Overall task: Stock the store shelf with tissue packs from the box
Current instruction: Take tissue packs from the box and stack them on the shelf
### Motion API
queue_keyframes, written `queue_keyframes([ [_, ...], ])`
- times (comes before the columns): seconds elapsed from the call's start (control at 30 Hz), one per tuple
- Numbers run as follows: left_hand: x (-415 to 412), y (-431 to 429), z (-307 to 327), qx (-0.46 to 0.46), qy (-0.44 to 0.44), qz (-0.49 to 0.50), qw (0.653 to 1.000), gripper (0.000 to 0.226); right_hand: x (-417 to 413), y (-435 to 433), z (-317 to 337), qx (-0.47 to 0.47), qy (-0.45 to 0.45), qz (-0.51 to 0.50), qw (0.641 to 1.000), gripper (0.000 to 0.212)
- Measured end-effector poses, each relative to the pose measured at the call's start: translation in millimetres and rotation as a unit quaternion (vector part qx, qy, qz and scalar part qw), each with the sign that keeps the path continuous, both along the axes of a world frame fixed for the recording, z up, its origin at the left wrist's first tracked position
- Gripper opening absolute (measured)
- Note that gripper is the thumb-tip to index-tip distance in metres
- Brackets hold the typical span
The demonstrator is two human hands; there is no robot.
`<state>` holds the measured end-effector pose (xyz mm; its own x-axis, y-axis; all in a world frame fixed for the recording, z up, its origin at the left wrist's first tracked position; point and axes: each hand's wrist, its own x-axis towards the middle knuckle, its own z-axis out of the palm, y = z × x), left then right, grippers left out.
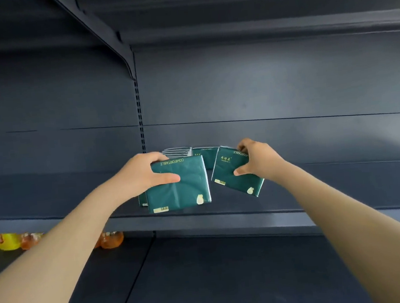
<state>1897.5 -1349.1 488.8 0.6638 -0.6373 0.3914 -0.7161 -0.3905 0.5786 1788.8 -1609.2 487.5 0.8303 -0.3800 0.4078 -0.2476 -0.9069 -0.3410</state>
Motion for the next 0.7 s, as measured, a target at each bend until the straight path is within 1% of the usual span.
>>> queue_keyframes([
  [0.07,8.8,1.7,13.4,-0.022,0.008,-0.007,1.000,0.026,19.4,-4.9,0.3,-0.018,-0.002,-0.007,1.000,0.063],
  [0.13,20.8,4.8,25.9,-0.037,0.004,-0.008,0.999,0.022,39.4,-9.7,-0.8,-0.049,-0.003,-0.024,0.999,0.061],
  [0.27,57.4,8.7,43.7,-0.090,-0.009,0.007,0.996,0.023,85.2,-16.8,-8.8,-0.102,0.008,-0.077,0.992,0.061],
  [0.37,87.9,5.5,48.8,-0.134,-0.012,0.015,0.991,0.025,123.7,-21.3,-15.2,-0.145,0.029,-0.092,0.985,0.062],
  [0.47,114.2,0.3,46.8,-0.149,-0.031,0.024,0.988,0.026,156.9,-26.8,-22.2,-0.187,0.044,-0.101,0.976,0.057],
  [0.6,140.4,-7.6,41.3,-0.177,-0.049,0.025,0.983,0.023,190.3,-34.7,-30.4,-0.210,0.052,-0.114,0.970,0.053],
  [0.7,151.5,-14.1,36.6,-0.180,-0.052,0.022,0.982,0.024,209.1,-40.0,-37.4,-0.223,0.059,-0.120,0.966,0.048],
])
